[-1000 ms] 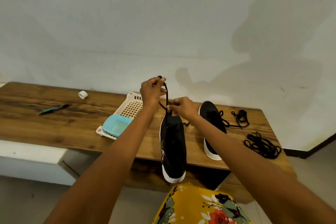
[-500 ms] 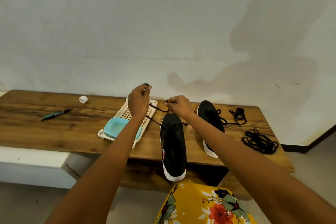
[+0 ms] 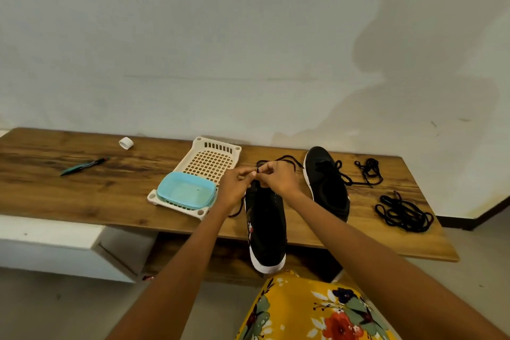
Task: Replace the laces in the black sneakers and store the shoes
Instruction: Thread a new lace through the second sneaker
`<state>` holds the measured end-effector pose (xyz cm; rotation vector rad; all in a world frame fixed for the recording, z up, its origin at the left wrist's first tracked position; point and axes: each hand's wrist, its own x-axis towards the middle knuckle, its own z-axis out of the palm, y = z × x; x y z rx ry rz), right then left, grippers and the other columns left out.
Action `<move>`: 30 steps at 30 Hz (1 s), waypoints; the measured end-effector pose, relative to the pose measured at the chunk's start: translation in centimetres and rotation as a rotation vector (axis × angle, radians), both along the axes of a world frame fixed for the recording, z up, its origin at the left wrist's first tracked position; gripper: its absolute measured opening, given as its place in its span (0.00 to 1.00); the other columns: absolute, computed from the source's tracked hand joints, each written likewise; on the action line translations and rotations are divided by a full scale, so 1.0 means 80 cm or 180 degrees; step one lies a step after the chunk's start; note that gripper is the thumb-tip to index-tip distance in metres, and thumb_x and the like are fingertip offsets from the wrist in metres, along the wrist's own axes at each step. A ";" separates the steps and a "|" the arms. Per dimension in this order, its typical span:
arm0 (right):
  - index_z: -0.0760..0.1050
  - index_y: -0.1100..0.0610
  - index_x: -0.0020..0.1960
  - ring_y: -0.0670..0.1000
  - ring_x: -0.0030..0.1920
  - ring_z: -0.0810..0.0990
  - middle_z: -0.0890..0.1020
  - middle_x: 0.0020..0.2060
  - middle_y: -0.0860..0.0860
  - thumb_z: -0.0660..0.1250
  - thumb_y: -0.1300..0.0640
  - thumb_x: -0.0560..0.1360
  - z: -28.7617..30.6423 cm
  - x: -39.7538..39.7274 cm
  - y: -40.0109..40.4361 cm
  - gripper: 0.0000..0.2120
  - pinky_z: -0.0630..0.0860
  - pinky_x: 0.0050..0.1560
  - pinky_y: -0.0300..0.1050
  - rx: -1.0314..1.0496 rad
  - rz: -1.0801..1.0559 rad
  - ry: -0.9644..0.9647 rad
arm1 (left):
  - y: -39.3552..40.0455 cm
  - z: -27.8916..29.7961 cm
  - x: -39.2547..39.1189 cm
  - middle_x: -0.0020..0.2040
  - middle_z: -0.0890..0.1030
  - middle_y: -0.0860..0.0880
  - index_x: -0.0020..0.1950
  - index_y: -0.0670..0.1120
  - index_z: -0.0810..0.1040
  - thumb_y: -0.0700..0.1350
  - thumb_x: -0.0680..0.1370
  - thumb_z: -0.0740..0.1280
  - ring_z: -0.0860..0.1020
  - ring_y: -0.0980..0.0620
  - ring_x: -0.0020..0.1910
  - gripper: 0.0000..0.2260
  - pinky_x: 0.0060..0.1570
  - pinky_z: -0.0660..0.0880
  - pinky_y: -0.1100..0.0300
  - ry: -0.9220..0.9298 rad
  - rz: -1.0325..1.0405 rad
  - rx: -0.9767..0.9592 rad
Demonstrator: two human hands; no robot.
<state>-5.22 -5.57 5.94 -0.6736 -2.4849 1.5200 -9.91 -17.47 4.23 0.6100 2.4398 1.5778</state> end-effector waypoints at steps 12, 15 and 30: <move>0.69 0.56 0.61 0.50 0.56 0.74 0.72 0.55 0.51 0.74 0.55 0.69 -0.041 0.042 0.006 0.24 0.75 0.55 0.45 0.0877 0.0151 -0.0335 | 0.015 -0.026 0.011 0.39 0.82 0.48 0.47 0.42 0.79 0.41 0.77 0.66 0.79 0.56 0.37 0.03 0.39 0.73 0.67 -0.0350 0.0249 -0.0085; 0.69 0.57 0.66 0.52 0.59 0.75 0.72 0.62 0.53 0.71 0.57 0.72 -0.067 0.062 0.011 0.24 0.75 0.55 0.46 0.0846 0.0138 -0.0714 | 0.022 -0.034 0.017 0.41 0.82 0.49 0.45 0.44 0.80 0.42 0.76 0.67 0.78 0.56 0.41 0.03 0.44 0.73 0.64 -0.0158 0.0009 -0.0537; 0.77 0.56 0.53 0.43 0.38 0.74 0.78 0.40 0.48 0.62 0.64 0.75 -0.085 0.082 0.030 0.09 0.68 0.35 0.35 -0.0427 -0.0434 -0.0075 | 0.057 -0.063 0.037 0.42 0.84 0.47 0.45 0.44 0.84 0.43 0.74 0.71 0.80 0.56 0.41 0.03 0.47 0.76 0.62 -0.0264 0.0096 -0.0688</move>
